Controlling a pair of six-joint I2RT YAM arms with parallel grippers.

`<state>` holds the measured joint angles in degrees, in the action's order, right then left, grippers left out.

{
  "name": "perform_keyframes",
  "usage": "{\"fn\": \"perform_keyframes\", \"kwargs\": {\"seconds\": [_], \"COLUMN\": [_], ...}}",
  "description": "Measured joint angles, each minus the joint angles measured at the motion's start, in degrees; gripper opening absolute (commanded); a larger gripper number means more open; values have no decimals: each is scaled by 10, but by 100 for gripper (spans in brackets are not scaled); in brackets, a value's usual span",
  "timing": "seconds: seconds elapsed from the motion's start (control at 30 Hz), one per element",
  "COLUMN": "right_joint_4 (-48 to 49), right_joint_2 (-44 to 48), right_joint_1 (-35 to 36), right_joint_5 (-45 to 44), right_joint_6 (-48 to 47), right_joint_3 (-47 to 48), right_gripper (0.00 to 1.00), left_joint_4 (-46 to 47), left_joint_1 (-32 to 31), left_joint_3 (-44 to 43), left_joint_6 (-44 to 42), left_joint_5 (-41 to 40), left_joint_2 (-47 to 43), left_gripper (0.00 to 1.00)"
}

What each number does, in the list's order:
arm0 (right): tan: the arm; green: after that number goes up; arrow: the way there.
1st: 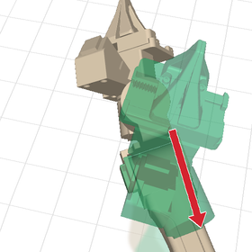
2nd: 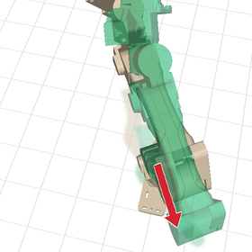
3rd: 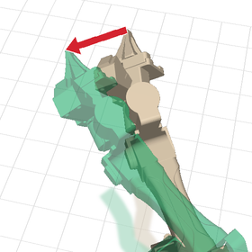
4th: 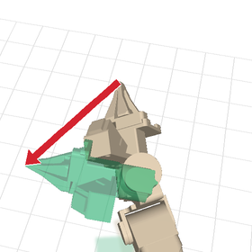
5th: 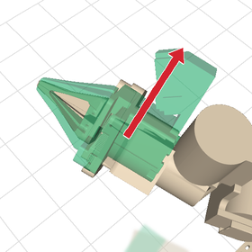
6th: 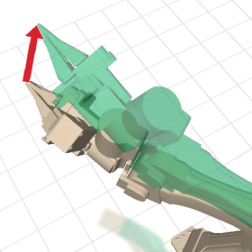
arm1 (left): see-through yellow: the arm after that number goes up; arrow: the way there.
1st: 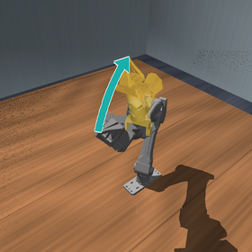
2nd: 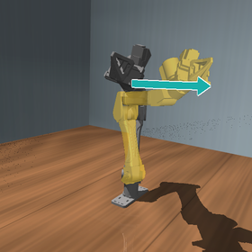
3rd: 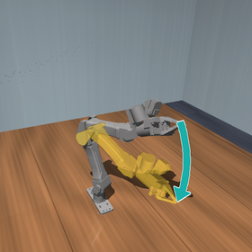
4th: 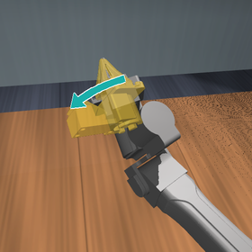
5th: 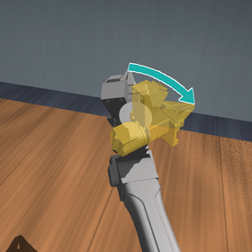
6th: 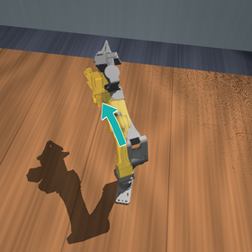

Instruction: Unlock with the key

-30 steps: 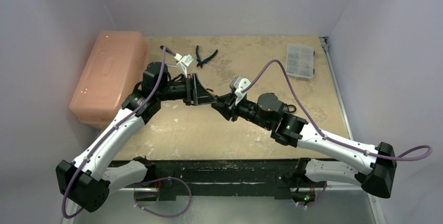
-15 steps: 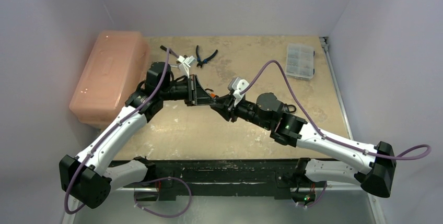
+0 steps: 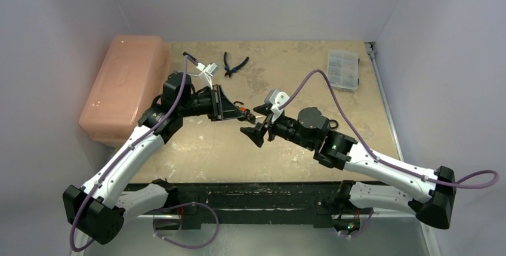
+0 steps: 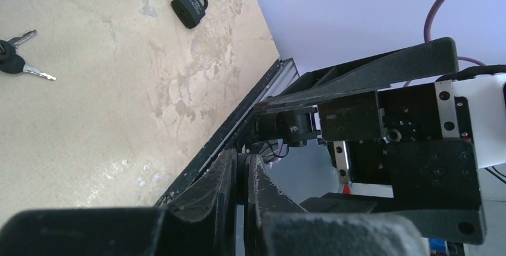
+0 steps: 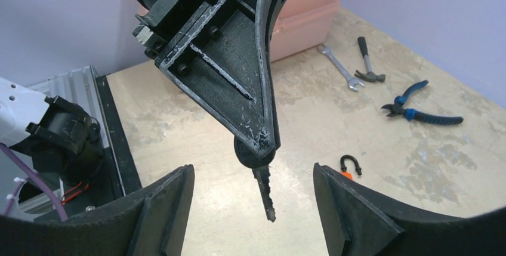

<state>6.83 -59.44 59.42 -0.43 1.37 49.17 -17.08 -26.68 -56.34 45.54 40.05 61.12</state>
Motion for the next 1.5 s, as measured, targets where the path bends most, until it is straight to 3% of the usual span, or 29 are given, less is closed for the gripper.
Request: {"fn": "perform_keyframes", "kwargs": {"seconds": [0.17,0.73,0.77,0.87,1.0,1.13,1.27,1.5], "right_joint_4": [-38,-98,-96,-94,-95,-95,-94,-94], "right_joint_2": [28,-21,-21,-21,-25,-28,-28,-28], "right_joint_1": [0,0,0,0,3,4,4,2], "right_joint_5": [0,-5,-5,-4,3,5,7,8], "right_joint_6": [-18,-55,-55,-58,-61,-66,-66,-66], "right_joint_3": [0,25,27,32,33,33,33,33], "right_gripper": [77,48,44,19,0,0,0,0], "left_joint_4": [-1,-19,-19,-19,-16,-19,-19,-25], "left_joint_1": [0,0,0,0,0,0,0,0], "left_joint_3": [0,-4,-4,-4,-4,-4,-4,-4], "left_joint_6": [-5,-19,-19,-19,-19,-23,-30,-34], "left_joint_5": [-4,13,13,13,11,9,8,10], "left_joint_2": [-7,-22,-22,-22,-22,-22,-22,-23], "left_gripper": [0,0,0,0,0,3,26,29]}}
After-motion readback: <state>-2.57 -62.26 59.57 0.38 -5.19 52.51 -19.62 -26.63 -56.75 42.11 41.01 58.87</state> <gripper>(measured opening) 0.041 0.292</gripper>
